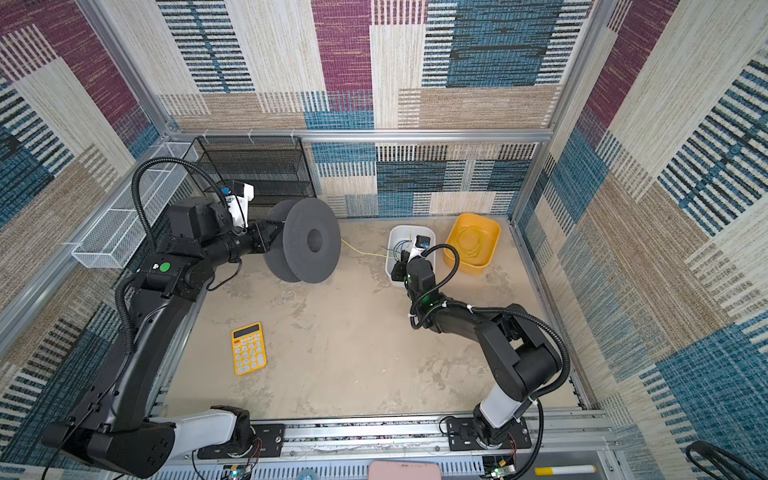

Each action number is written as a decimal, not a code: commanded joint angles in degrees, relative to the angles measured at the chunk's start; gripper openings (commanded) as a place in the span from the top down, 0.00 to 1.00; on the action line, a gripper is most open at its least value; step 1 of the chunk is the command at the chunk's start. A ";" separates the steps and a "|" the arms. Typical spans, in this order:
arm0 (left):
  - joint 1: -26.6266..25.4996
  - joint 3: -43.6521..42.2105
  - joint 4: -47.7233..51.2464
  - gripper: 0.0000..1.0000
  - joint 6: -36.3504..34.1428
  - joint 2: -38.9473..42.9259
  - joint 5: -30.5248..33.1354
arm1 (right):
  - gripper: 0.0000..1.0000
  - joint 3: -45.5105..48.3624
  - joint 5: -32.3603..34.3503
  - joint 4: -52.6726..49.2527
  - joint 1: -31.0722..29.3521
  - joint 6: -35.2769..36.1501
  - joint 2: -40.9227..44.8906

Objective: Wrap the cables

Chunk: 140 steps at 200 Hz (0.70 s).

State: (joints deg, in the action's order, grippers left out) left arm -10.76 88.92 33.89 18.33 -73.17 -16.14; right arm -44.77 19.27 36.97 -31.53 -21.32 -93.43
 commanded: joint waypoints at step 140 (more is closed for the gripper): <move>-0.56 -9.23 -19.47 1.00 11.27 -4.37 27.19 | 1.00 10.65 17.05 5.20 -31.34 5.79 10.43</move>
State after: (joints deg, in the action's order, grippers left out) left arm -11.05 80.49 20.27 27.16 -77.62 6.04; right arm -34.68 33.74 40.38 -59.48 -18.00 -83.79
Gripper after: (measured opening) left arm 0.078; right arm 0.064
